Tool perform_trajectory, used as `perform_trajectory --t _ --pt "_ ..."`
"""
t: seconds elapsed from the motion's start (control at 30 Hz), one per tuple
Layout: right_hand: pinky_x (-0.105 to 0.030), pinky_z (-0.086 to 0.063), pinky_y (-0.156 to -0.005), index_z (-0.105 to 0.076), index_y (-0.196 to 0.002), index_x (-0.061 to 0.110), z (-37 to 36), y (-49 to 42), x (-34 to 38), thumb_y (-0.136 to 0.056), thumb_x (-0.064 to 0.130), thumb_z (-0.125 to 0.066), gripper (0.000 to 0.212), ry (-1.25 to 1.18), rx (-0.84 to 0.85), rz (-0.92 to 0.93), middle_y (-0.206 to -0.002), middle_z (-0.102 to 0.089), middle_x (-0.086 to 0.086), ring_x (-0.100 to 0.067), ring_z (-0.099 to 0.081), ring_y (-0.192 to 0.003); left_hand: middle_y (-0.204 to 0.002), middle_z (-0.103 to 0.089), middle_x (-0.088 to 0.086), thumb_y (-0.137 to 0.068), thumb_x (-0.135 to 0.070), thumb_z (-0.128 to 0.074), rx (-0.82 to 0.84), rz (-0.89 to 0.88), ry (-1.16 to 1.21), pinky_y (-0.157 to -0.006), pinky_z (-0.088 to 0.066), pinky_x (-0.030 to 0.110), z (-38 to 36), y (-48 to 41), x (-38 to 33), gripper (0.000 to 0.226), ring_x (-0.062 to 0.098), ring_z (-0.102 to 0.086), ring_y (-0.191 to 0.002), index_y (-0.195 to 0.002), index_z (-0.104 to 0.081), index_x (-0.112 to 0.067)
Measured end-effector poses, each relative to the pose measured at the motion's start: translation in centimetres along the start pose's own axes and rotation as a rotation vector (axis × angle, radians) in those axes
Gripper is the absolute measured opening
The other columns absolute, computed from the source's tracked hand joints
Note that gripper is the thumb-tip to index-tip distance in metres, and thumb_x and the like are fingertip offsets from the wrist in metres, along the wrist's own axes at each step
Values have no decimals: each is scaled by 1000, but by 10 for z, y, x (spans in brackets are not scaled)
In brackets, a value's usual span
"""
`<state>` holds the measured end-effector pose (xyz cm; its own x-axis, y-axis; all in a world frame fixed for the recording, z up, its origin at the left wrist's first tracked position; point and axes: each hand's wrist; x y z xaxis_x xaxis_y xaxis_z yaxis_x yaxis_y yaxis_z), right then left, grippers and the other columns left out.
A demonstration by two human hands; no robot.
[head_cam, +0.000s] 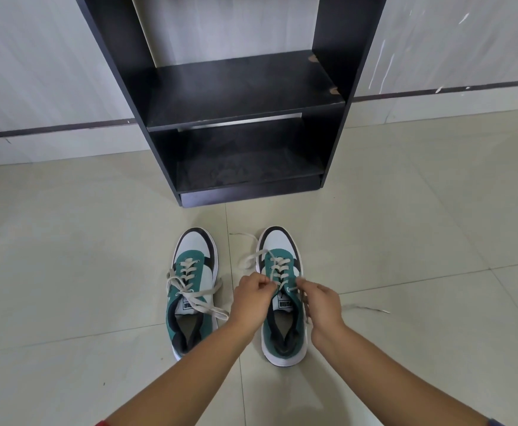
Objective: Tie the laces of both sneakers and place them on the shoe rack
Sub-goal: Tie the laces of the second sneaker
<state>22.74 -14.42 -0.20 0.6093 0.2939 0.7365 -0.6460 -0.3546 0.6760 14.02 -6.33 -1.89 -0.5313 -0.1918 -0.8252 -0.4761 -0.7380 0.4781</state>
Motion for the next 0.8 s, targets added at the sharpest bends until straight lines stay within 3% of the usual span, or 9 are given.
perform_trajectory --t 0.13,0.23,0.3,0.4,0.47,0.57,0.67,0.73,0.8 --pt "-16 -36 -47 -62 -72 13 -1 0 1 -89 7 -55 19 75 217 120 -68 -59 1 -7 -44 -52 -106 -53 2 -91 -26 -43 44 -69 7 -99 -38 39 2 -1 1 19 22 -49 -109 -78 -56 -26" --pt "-14 -38 -48 -64 -73 14 -1 -1 -2 -90 5 -51 23 136 277 147 -62 -56 4 -2 -48 -49 -117 -58 0 -98 -20 -36 92 -195 132 -91 -40 12 6 5 -6 24 10 -53 -110 -91 -59 -18" --pt "-9 -45 -57 -69 -80 7 -1 0 -1 -90 3 -50 21 177 336 210 -67 -65 1 -1 -58 -59 -118 -61 0 -100 -17 -34 172 -349 137 -90 -41 8 9 6 -11 26 6 -55 -111 -103 -59 -12" --pt "-14 -51 -74 -73 -95 7 2 -1 -3 -90 4 -54 20 288 421 303 -94 -73 -10 -9 -66 -84 -104 -69 -5 -96 -29 -37 152 -584 -216 -93 -45 25 17 2 -12 24 6 -61 -100 -96 -59 -19" --pt "-10 -49 -73 -73 -96 6 6 -2 -4 -88 1 -56 19 323 442 333 -94 -72 -6 -1 -65 -81 -93 -70 -8 -94 -36 -36 -16 -688 -603 -90 -39 30 25 -1 -10 29 10 -59 -92 -99 -62 -24" --pt "-10 -48 -74 -71 -98 2 14 -4 -6 -88 -1 -56 17 319 451 390 -91 -69 -3 1 -62 -78 -88 -69 -9 -91 -45 -30 -101 -747 -806 -84 -33 29 35 -4 -6 39 14 -55 -90 -100 -63 -27" --pt "-13 -49 -75 -70 -97 2 18 -7 -7 -89 1 -58 15 329 464 435 -91 -69 -5 -2 -62 -79 -92 -62 -9 -93 -44 -33 -1 -744 -614 -84 -42 35 36 -6 4 36 12 -51 -91 -96 -62 -22" --pt "-14 -50 -74 -70 -97 2 18 -7 -8 -89 3 -59 14 328 467 444 -90 -69 -5 -3 -62 -78 -94 -62 -12 -94 -41 -39 106 -627 -320 -88 -43 29 33 -3 5 32 9 -52 -97 -100 -64 -24" --pt "-14 -49 -74 -71 -97 2 18 -7 -8 -89 3 -59 14 328 473 461 -87 -70 -1 -1 -63 -77 -91 -63 -8 -92 -42 -43 194 -566 -249 -89 -45 29 32 -2 4 32 10 -53 -96 -96 -66 -22"
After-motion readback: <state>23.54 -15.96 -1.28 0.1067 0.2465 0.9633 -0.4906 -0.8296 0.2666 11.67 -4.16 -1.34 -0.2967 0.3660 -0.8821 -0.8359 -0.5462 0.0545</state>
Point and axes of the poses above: each hand's wrist, its own y-axis away from the middle knuckle, its own z-axis out of the back of the hand, x = y × z
